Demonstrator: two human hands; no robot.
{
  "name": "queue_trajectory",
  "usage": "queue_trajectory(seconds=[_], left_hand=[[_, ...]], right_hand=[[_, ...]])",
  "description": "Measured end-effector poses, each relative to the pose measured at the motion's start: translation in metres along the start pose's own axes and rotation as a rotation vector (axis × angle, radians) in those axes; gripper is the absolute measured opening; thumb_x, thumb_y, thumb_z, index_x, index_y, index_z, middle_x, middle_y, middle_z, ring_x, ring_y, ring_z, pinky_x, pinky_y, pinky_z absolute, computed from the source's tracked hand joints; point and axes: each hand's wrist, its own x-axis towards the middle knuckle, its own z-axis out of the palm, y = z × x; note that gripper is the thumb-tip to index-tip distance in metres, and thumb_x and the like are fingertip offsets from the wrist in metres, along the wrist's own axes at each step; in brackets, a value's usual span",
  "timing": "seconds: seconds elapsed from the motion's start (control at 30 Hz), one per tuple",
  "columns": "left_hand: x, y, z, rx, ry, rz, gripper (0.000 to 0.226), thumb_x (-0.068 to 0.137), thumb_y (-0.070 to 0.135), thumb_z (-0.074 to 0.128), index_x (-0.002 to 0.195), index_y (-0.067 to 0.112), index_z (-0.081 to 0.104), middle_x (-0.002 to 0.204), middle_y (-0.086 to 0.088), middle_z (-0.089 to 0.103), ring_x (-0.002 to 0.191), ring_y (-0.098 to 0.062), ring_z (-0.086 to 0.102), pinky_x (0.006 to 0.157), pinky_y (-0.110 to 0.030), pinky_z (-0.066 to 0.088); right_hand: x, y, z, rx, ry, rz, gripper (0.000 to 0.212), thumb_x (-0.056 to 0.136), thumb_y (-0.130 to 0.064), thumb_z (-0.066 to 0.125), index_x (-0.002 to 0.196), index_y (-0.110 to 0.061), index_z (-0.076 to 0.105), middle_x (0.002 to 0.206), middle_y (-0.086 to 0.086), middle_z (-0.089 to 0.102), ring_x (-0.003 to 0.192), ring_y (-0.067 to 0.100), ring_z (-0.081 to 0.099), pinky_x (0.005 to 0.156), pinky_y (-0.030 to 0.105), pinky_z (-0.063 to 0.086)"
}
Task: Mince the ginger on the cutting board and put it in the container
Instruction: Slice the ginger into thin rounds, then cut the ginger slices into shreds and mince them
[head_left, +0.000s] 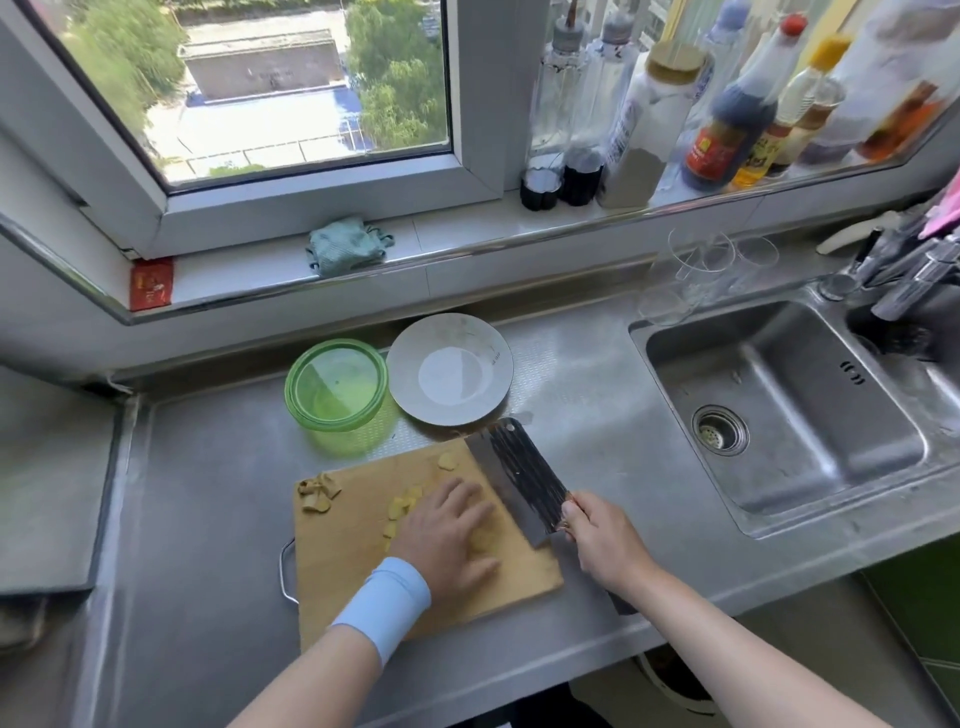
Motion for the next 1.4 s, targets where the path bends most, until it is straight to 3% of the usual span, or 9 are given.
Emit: queue_trajectory(seconds=[0.07, 0.23, 0.33, 0.5, 0.77, 1.0, 1.13, 1.2, 1.4], left_hand=[[-0.001, 0.009, 0.006, 0.015, 0.027, 0.005, 0.045, 0.074, 0.057, 0.064, 0.107, 0.026, 0.067, 0.119, 0.002, 0.061, 0.114, -0.023, 0.055, 0.088, -0.036, 0.053], [-0.015, -0.017, 0.013, 0.053, 0.141, 0.038, 0.012, 0.076, 0.015, 0.072, 0.080, 0.014, 0.061, 0.088, -0.005, 0.059, 0.081, -0.027, 0.053, 0.068, -0.037, 0.050], [-0.016, -0.031, 0.001, 0.054, 0.171, -0.049, 0.007, 0.078, 0.021, 0.063, 0.079, 0.015, 0.062, 0.091, -0.005, 0.060, 0.085, -0.028, 0.054, 0.071, -0.039, 0.052], [0.028, -0.036, -0.001, -0.033, 0.052, -0.163, 0.034, 0.084, 0.030, 0.067, 0.114, 0.015, 0.068, 0.130, -0.009, 0.060, 0.122, -0.033, 0.054, 0.096, -0.046, 0.051], [-0.005, -0.049, 0.001, -0.085, 0.145, -0.064, 0.024, 0.091, 0.029, 0.050, 0.078, 0.012, 0.062, 0.090, -0.002, 0.058, 0.085, -0.019, 0.050, 0.069, -0.033, 0.050], [-0.064, -0.052, -0.001, -0.064, 0.034, -0.089, 0.039, 0.089, 0.046, 0.060, 0.118, 0.020, 0.061, 0.120, 0.001, 0.056, 0.109, -0.022, 0.055, 0.085, -0.035, 0.053], [-0.067, -0.041, -0.007, -0.164, 0.170, -0.298, 0.041, 0.093, 0.039, 0.053, 0.125, 0.016, 0.063, 0.124, -0.003, 0.059, 0.113, -0.021, 0.055, 0.093, -0.035, 0.051], [-0.068, -0.036, -0.015, -0.218, 0.257, -0.449, 0.040, 0.092, 0.036, 0.051, 0.121, 0.014, 0.067, 0.119, -0.003, 0.061, 0.109, -0.020, 0.057, 0.093, -0.033, 0.049], [-0.082, -0.043, -0.028, -0.254, 0.273, -0.746, 0.047, 0.086, 0.038, 0.042, 0.117, 0.016, 0.069, 0.118, -0.001, 0.063, 0.107, -0.021, 0.058, 0.091, -0.042, 0.052]], right_hand=[[0.007, -0.004, -0.003, -0.033, -0.023, -0.025, 0.034, 0.103, -0.022, 0.044, 0.070, -0.022, 0.050, 0.064, -0.007, 0.057, 0.059, 0.008, 0.053, 0.060, 0.027, 0.036], [0.020, -0.010, -0.015, -0.074, -0.029, -0.053, 0.034, 0.102, -0.023, 0.045, 0.069, -0.022, 0.050, 0.064, -0.009, 0.057, 0.063, 0.008, 0.052, 0.059, 0.027, 0.037], [0.025, -0.010, -0.018, -0.080, -0.026, -0.074, 0.034, 0.101, -0.023, 0.046, 0.068, -0.021, 0.050, 0.065, -0.007, 0.057, 0.066, 0.011, 0.053, 0.064, 0.028, 0.040], [0.028, -0.002, -0.019, -0.053, -0.019, -0.075, 0.031, 0.100, -0.022, 0.047, 0.069, -0.022, 0.052, 0.067, -0.008, 0.060, 0.069, 0.013, 0.056, 0.068, 0.032, 0.043], [0.036, -0.003, -0.022, -0.123, -0.091, -0.112, 0.033, 0.099, -0.027, 0.046, 0.067, -0.021, 0.048, 0.065, -0.006, 0.058, 0.066, 0.015, 0.054, 0.071, 0.042, 0.047], [0.050, -0.035, 0.000, -0.175, -0.230, -0.186, 0.033, 0.102, -0.028, 0.044, 0.069, -0.027, 0.049, 0.073, -0.008, 0.060, 0.074, 0.012, 0.057, 0.071, 0.032, 0.044], [0.063, -0.040, 0.006, -0.261, -0.291, -0.238, 0.012, 0.097, -0.037, 0.053, 0.101, -0.026, 0.057, 0.097, -0.009, 0.061, 0.090, 0.014, 0.058, 0.071, 0.024, 0.042], [0.068, -0.039, 0.009, -0.369, -0.268, -0.284, 0.028, 0.092, -0.040, 0.060, 0.115, -0.024, 0.054, 0.109, -0.003, 0.052, 0.096, 0.018, 0.058, 0.075, 0.027, 0.044], [0.075, -0.043, 0.019, -0.496, -0.166, -0.371, 0.031, 0.093, -0.036, 0.061, 0.117, -0.018, 0.053, 0.113, 0.002, 0.045, 0.107, 0.024, 0.051, 0.087, 0.035, 0.045]])
